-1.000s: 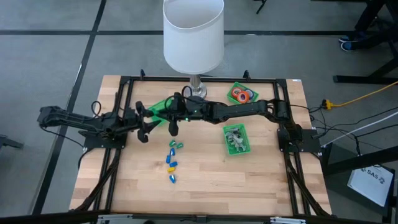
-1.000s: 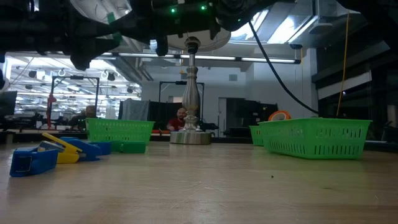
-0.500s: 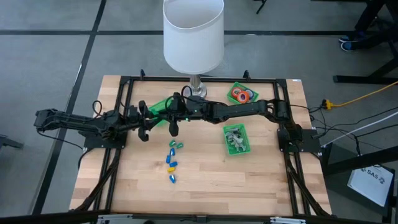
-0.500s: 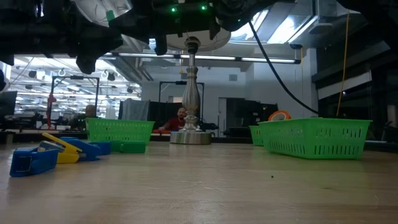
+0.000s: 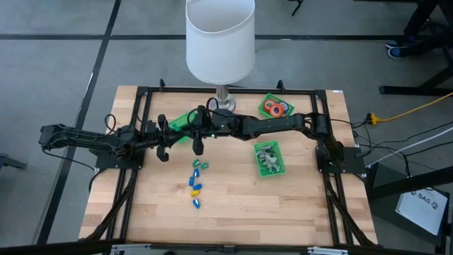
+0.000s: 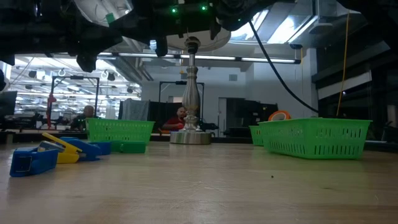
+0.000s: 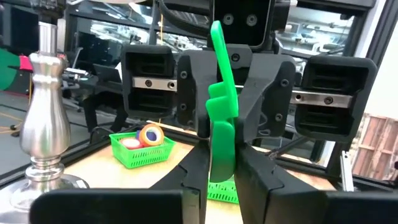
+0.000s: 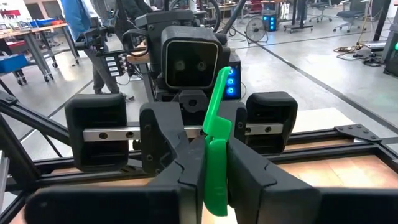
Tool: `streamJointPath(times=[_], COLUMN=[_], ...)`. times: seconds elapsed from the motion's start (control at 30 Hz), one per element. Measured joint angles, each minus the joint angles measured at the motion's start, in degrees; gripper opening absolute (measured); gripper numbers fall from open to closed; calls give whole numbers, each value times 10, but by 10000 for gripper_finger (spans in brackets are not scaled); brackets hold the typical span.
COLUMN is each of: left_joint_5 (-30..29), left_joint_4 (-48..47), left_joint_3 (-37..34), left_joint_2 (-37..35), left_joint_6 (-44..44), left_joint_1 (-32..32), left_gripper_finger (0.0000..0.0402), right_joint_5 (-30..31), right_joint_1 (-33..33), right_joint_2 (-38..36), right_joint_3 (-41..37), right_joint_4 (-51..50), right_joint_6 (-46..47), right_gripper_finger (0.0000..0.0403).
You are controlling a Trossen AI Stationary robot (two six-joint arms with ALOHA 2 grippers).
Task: Pick and place Stapler, Stapler remover, tape
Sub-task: Put the green stapler into the left green bin
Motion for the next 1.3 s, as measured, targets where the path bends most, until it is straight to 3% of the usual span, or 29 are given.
streamJointPath(times=[0.33, 0.53, 0.67, 0.8, 0.97, 1.07, 1.3], left_joint_5=[-23, -64, -123, -149, -149, -135, -33], left_joint_4=[-43, -92, -198, -370, -509, -524, -512], left_joint_3=[0, 1, 35, 111, 180, 184, 184], left_joint_2=[0, -1, -1, 25, 85, 121, 198], left_joint_6=[9, 10, 11, 11, 11, 20, 11], left_joint_1=[0, 0, 0, 13, 59, 96, 172], left_gripper_finger=[48, 48, 48, 48, 48, 48, 49], right_joint_5=[4, 4, 4, 3, 7, 7, 8], right_joint_1=[-8, -25, -31, -25, -3, 7, 47], right_joint_2=[-1, -40, -81, -122, -173, -201, -319], right_joint_3=[0, 0, 0, 0, -38, -94, -241], right_joint_4=[-47, -187, -299, -399, -443, -425, -364], right_joint_6=[-13, -2, -3, -24, -52, -48, -24], right_gripper_finger=[155, 206, 218, 220, 220, 220, 220])
